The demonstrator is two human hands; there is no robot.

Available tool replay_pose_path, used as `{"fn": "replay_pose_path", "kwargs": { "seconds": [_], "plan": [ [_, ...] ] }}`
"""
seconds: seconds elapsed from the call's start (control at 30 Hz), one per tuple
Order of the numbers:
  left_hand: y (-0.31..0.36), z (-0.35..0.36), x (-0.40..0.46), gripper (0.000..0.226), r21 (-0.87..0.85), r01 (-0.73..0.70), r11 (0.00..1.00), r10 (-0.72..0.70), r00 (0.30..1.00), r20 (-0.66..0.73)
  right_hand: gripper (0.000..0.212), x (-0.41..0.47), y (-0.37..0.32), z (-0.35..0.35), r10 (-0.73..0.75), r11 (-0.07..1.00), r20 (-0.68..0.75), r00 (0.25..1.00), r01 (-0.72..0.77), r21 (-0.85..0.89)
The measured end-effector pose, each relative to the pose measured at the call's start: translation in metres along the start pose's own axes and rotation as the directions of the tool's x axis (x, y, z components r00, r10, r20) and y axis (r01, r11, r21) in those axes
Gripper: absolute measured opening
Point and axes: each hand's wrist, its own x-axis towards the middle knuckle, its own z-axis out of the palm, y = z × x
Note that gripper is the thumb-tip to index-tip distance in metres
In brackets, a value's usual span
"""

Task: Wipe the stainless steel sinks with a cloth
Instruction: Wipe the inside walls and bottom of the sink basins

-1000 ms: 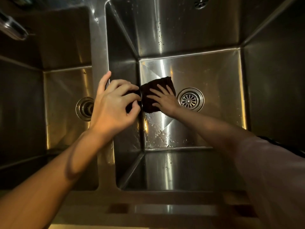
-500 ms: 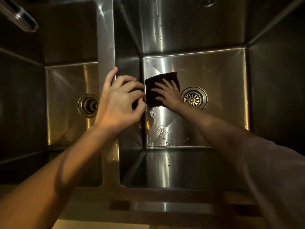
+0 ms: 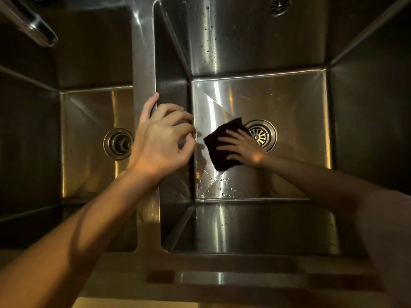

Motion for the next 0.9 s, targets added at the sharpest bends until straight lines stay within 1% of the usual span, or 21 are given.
{"fn": "replay_pose_path", "kwargs": {
  "seconds": [0.1, 0.13, 0.2, 0.3, 0.37, 0.47, 0.5, 0.53, 0.57, 0.6, 0.7, 0.77, 0.83, 0.9],
  "plan": [
    [0.0, 0.0, 0.0, 0.026, 0.002, 0.002, 1.0, -0.002, 1.0, -0.001, 0.047, 0.023, -0.011, -0.009, 0.172, 0.981, -0.07, 0.983, -0.164, 0.102],
    [0.0, 0.0, 0.001, 0.026, 0.003, 0.003, 1.0, -0.003, 1.0, 0.001, 0.048, 0.031, -0.019, -0.01, 0.204, 0.974, -0.07, 0.976, -0.196, 0.115],
    [0.001, 0.0, 0.0, 0.028, 0.0, 0.004, 1.0, -0.004, 1.0, 0.005, 0.048, 0.04, -0.038, -0.008, 0.214, 0.971, -0.052, 0.976, -0.206, 0.125],
    [0.002, -0.001, 0.0, 0.029, -0.004, 0.007, 1.0, -0.007, 1.0, 0.002, 0.048, 0.037, -0.066, 0.006, 0.17, 0.979, -0.03, 0.985, -0.165, 0.116],
    [0.002, -0.001, -0.001, 0.03, -0.006, 0.005, 1.0, -0.005, 1.0, 0.006, 0.048, 0.022, -0.076, 0.017, 0.112, 0.987, -0.01, 0.994, -0.11, 0.115],
    [0.003, -0.003, -0.001, 0.031, -0.005, -0.001, 1.0, 0.001, 1.0, 0.018, 0.047, -0.013, -0.063, 0.026, -0.065, 0.997, 0.082, 0.994, 0.061, 0.056],
    [0.003, -0.004, -0.001, 0.032, -0.004, -0.001, 1.0, 0.001, 1.0, 0.021, 0.046, -0.024, -0.052, 0.026, -0.109, 0.993, 0.086, 0.99, 0.106, 0.047],
    [0.003, -0.004, 0.0, 0.032, -0.002, 0.0, 1.0, 0.0, 1.0, 0.024, 0.045, -0.034, -0.04, 0.024, -0.129, 0.991, 0.06, 0.99, 0.126, 0.046],
    [0.004, -0.004, 0.0, 0.032, -0.002, 0.002, 1.0, -0.002, 1.0, 0.027, 0.043, -0.04, -0.027, 0.021, -0.117, 0.992, 0.018, 0.993, 0.116, 0.05],
    [0.004, -0.004, 0.0, 0.032, -0.002, 0.003, 1.0, -0.003, 1.0, 0.028, 0.044, -0.041, -0.017, 0.017, -0.072, 0.996, -0.016, 0.997, 0.072, 0.058],
    [0.004, -0.005, -0.001, 0.031, -0.018, 0.005, 1.0, -0.005, 1.0, 0.025, 0.047, -0.023, -0.007, 0.006, 0.114, 0.985, -0.035, 0.993, -0.109, 0.133],
    [0.005, -0.005, 0.0, 0.028, -0.029, 0.002, 1.0, -0.002, 1.0, 0.018, 0.048, -0.007, -0.016, 0.003, 0.196, 0.963, -0.05, 0.979, -0.182, 0.199],
    [0.005, -0.005, 0.0, 0.026, -0.026, 0.001, 1.0, -0.001, 1.0, 0.013, 0.048, 0.003, -0.028, 0.005, 0.206, 0.958, -0.046, 0.977, -0.192, 0.211],
    [0.004, -0.005, 0.0, 0.027, -0.021, 0.003, 1.0, -0.003, 1.0, 0.006, 0.047, 0.01, -0.043, 0.009, 0.179, 0.966, -0.035, 0.983, -0.169, 0.193]
  ]
}}
